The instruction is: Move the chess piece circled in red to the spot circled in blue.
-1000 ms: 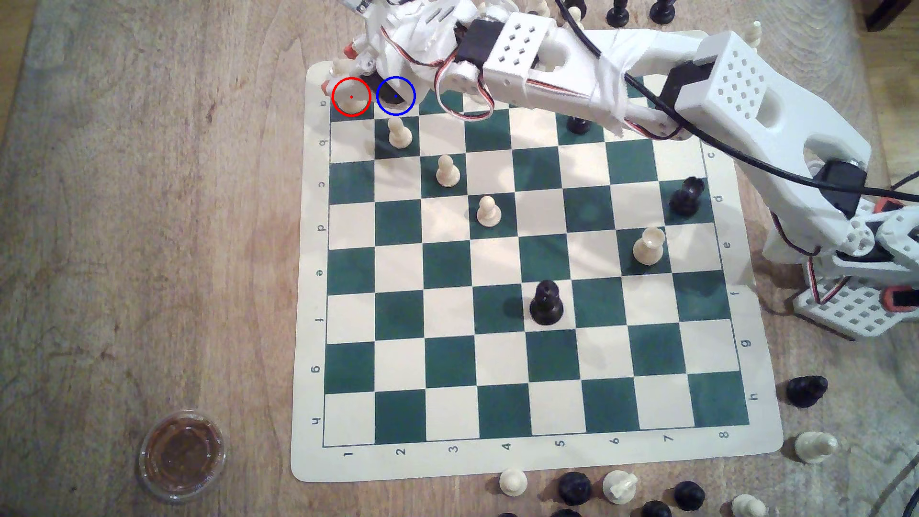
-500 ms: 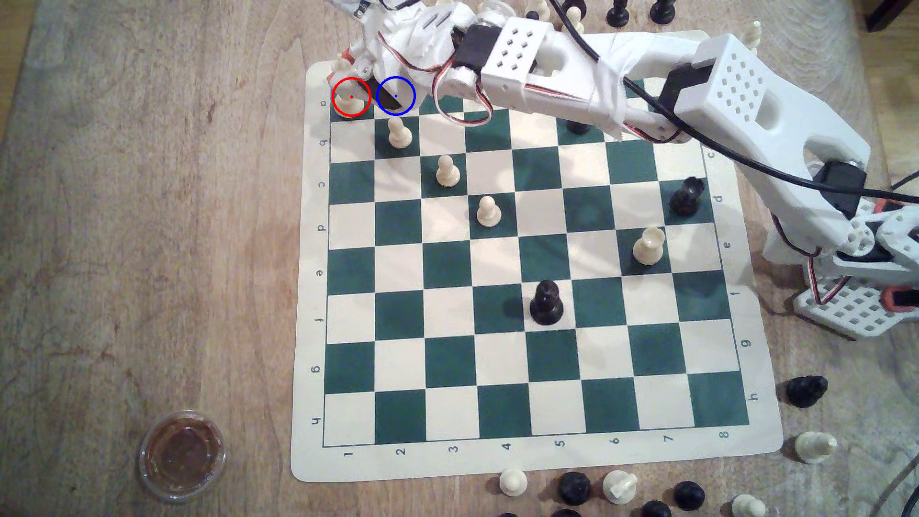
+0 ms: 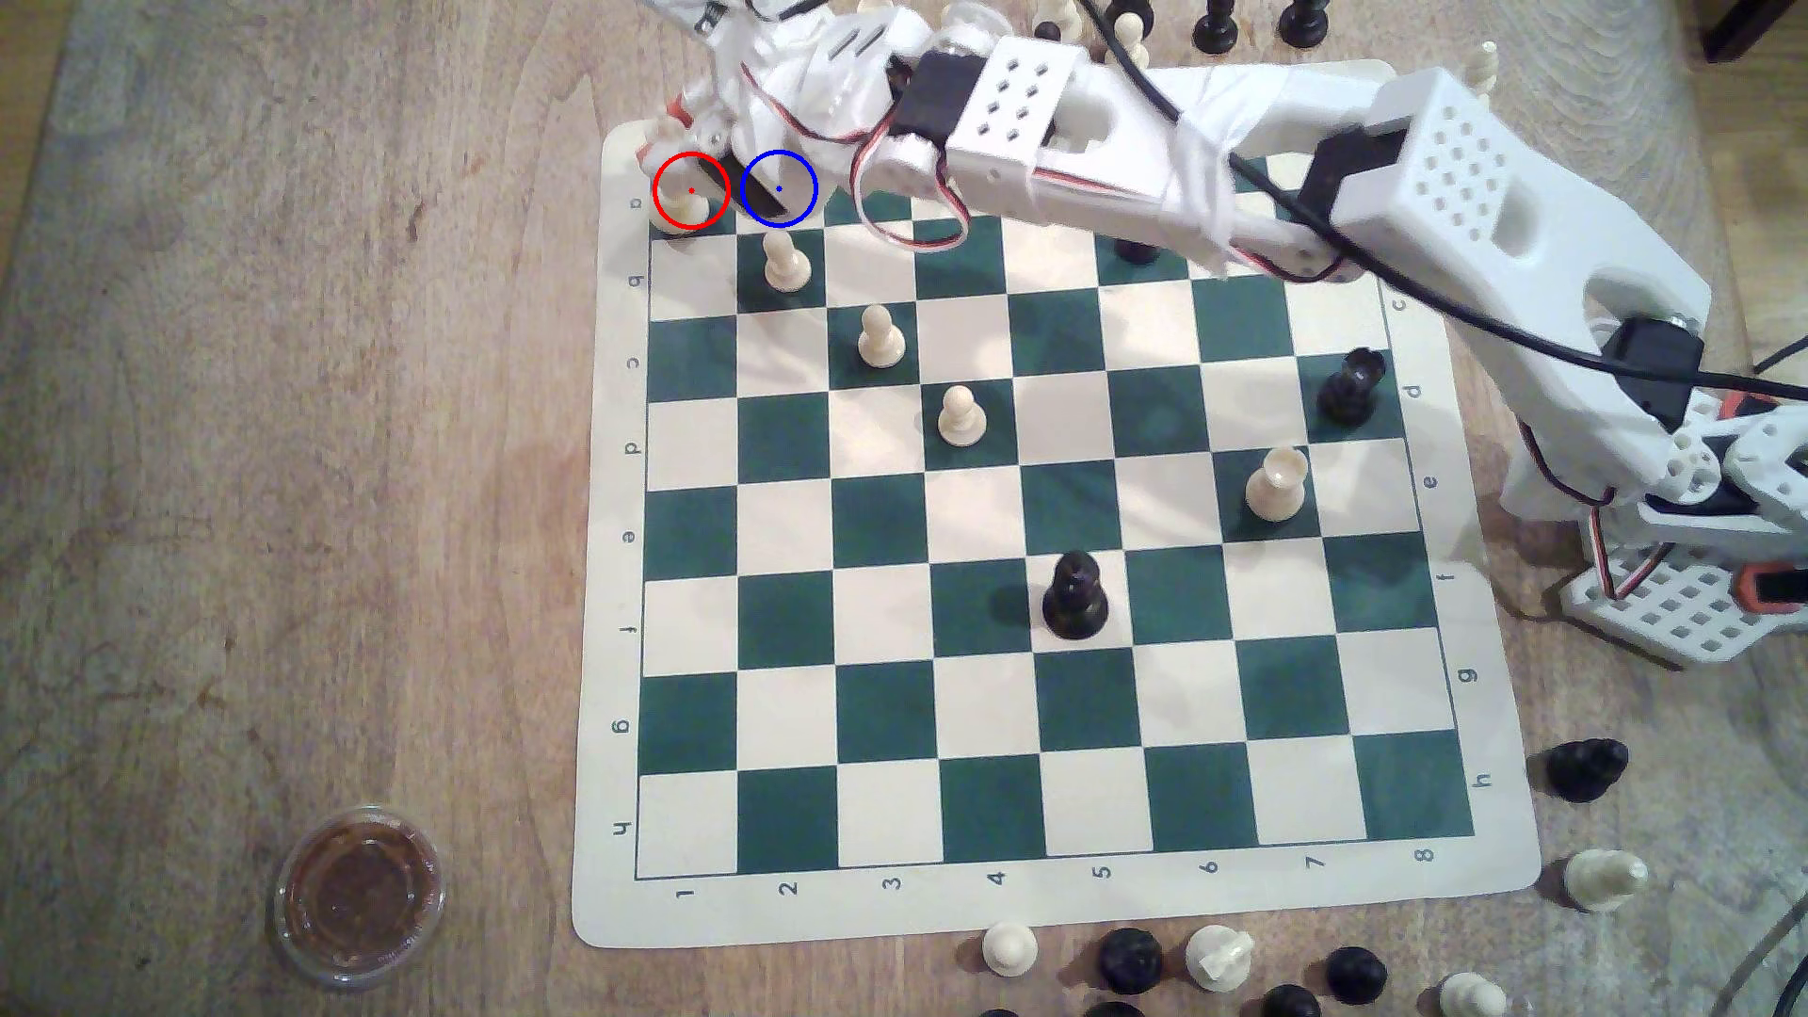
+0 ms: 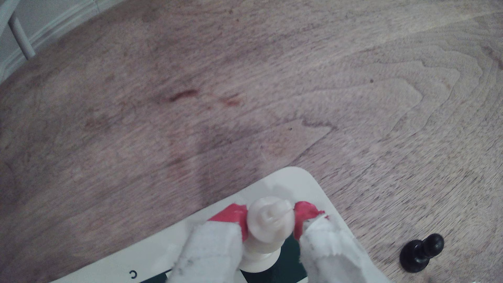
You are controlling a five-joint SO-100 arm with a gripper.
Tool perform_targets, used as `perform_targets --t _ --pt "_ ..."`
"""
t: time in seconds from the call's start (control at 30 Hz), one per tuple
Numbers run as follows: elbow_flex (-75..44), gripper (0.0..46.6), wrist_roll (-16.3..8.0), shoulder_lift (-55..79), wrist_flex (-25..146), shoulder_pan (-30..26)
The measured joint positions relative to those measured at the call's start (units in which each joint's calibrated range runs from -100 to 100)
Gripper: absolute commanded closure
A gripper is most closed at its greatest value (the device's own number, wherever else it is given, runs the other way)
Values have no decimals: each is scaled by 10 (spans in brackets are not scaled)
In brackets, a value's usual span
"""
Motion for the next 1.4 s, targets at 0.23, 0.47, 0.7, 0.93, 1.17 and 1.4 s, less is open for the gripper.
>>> perform_targets --t 0.23,0.47,0.7,0.93,1.17,1.4 --pt "107 456 5 -107 -30 0" --pt "250 456 19 -185 -79 0" --pt "360 456 31 -215 -123 13" --pt "405 455 41 -216 -147 33" --pt "405 455 41 -216 -157 34" --pt "405 455 44 -216 -159 27"
